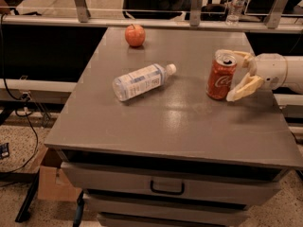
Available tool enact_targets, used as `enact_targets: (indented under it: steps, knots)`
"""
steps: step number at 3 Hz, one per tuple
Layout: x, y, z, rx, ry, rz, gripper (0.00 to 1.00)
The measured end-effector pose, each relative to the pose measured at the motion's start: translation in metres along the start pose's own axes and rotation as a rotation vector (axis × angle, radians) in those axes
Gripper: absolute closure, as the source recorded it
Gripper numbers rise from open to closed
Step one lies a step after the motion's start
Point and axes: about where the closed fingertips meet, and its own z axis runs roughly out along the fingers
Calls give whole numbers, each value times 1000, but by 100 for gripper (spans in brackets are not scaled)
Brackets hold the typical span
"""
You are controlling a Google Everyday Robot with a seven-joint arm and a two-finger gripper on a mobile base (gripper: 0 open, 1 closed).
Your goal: Place coke can upright
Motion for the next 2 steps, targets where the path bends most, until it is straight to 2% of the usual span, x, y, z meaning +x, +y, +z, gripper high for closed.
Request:
enact_targets:
  steps: [1, 2]
  knots:
    - [-5, 4, -20, 41, 25, -12, 0]
    - [-17, 8, -58, 140, 63, -41, 0]
